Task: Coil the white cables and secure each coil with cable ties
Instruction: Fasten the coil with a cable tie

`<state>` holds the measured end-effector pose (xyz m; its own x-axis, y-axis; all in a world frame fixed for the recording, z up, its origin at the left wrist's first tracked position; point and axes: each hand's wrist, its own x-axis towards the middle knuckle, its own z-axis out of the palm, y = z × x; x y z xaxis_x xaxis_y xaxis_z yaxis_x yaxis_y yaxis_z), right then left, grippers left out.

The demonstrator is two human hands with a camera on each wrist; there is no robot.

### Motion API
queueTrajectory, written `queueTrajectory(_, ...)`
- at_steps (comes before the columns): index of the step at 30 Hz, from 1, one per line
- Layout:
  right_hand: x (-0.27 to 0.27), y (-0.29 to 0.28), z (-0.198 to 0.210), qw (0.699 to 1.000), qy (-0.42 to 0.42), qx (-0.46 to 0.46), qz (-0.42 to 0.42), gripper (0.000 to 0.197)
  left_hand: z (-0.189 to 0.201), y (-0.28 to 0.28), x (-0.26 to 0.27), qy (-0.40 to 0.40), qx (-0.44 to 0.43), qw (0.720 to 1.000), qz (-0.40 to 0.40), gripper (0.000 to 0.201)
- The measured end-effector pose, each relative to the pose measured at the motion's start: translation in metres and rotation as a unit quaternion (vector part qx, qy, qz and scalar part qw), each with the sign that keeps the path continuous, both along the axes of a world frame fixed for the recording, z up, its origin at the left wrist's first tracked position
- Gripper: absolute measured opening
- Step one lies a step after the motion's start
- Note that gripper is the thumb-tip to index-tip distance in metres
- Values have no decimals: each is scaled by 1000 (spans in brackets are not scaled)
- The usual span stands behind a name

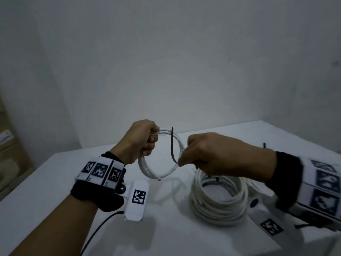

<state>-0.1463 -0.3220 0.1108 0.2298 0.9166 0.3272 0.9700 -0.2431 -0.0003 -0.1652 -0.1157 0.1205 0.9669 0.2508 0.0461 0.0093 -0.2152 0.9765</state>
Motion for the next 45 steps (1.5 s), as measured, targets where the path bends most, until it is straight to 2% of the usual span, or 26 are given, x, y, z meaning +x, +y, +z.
queueTrajectory(4, 7, -10, -12, 999, 0, -30, -12, 33, 14, -38, 8, -8, 21, 999, -38, 21)
queueTrajectory(8, -1, -15, -32, 997, -7, -72, 2, 36, 19, -52, 14, -11, 30, 998, -48, 20)
queueTrajectory(11, 9, -18, -21, 997, -62, -29, -32, 36, 15, -54, 12, -5, 32, 998, -49, 20)
queueTrajectory(14, 19, -18, 4, 983, -170, 17, -70, 23, 8, -58, 7, -9, 50, 998, -45, 24)
queueTrajectory(19, 19, -15, 13, 953, -287, 84, -50, 16, 1, -60, 1, -58, 60, 996, -2, 35)
queueTrajectory(21, 18, -14, 10, 943, -312, 101, -53, 20, 2, -58, 0, -68, 59, 996, 20, 34)
queueTrajectory(24, 18, -14, 3, 940, -317, 111, -62, 35, 5, -57, 2, -32, 42, 998, 42, 35)
queueTrajectory(26, 19, -14, -3, 939, -317, 117, -68, 34, 6, -58, 4, -18, 34, 998, 48, 32)
queueTrajectory(29, 19, -14, -7, 939, -311, 133, -65, 35, 4, -60, 6, -49, 36, 998, 26, 19)
queueTrajectory(31, 18, -15, -7, 949, -274, 147, -44, 36, 1, -61, 7, -84, 44, 995, 17, 13)
queueTrajectory(33, 17, -20, -6, 961, -217, 169, -22, 36, -2, -62, 6, -117, 70, 990, 15, 17)
queueTrajectory(35, 16, -25, -6, 967, -171, 186, -19, 27, -6, -63, 6, -147, 100, 984, 10, 19)
queueTrajectory(37, 16, -28, -7, 965, -114, 232, -39, 19, -11, -65, 4, -170, 114, 979, 4, 19)
queueTrajectory(39, 15, -27, -8, 946, -2, 314, -80, 15, -15, -67, 4, -185, 110, 976, 2, 19)
queueTrajectory(41, 13, -23, -9, 890, 175, 400, -130, 14, -20, -69, 5, -198, 108, 974, 9, 19)
queueTrajectory(43, 11, -16, -13, 795, 356, 475, -126, 13, -26, -70, 6, -210, 114, 971, 20, 18)
queueTrajectory(45, 8, -7, -17, 700, 466, 531, -105, 13, -31, -71, 7, -215, 125, 968, 26, 17)
